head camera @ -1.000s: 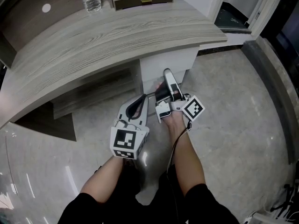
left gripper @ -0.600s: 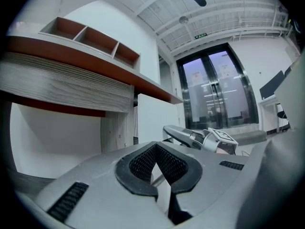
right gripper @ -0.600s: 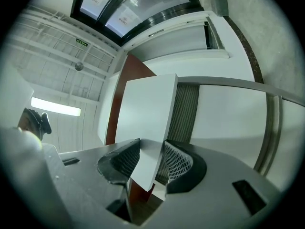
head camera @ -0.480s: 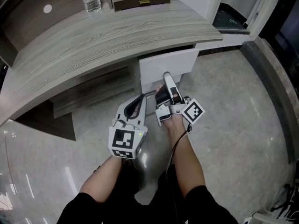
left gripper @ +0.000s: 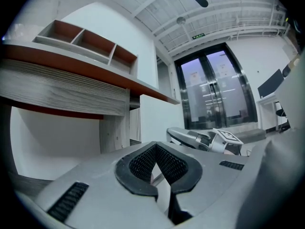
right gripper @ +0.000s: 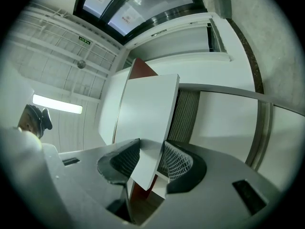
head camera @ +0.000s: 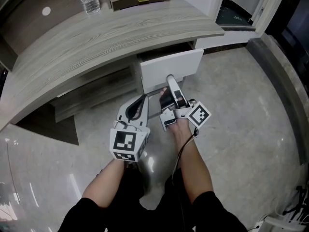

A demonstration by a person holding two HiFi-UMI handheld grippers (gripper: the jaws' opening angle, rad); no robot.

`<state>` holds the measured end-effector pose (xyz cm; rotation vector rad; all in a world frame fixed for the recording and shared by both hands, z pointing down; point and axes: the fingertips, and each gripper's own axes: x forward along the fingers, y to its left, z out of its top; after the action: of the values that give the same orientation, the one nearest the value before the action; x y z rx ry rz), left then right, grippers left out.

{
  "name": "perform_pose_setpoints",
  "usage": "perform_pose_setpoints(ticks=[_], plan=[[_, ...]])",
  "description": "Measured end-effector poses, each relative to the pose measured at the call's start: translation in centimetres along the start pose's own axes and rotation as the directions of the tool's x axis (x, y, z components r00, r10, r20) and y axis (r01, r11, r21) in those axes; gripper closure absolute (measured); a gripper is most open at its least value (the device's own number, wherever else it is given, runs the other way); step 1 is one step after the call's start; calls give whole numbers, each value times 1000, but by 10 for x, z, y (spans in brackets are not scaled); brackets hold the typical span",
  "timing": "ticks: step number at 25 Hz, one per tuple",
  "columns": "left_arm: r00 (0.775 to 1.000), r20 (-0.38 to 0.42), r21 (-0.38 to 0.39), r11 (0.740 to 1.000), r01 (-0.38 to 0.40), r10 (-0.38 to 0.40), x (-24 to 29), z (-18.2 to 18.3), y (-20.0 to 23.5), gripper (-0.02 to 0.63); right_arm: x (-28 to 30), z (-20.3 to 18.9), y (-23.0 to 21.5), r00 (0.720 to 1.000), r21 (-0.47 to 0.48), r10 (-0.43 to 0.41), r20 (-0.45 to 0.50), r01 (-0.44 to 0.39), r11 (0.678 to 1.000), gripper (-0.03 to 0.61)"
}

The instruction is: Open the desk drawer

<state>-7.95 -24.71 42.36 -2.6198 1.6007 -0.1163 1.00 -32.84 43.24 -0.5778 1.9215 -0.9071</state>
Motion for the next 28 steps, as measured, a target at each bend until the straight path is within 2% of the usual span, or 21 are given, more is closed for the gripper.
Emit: perform_pose_setpoints(ticks=[28], plan=[[1000,3,15,1000,-11,11,-8,4,1,609,-14,4,8,1000,-13,-16,11,16,1000,422]])
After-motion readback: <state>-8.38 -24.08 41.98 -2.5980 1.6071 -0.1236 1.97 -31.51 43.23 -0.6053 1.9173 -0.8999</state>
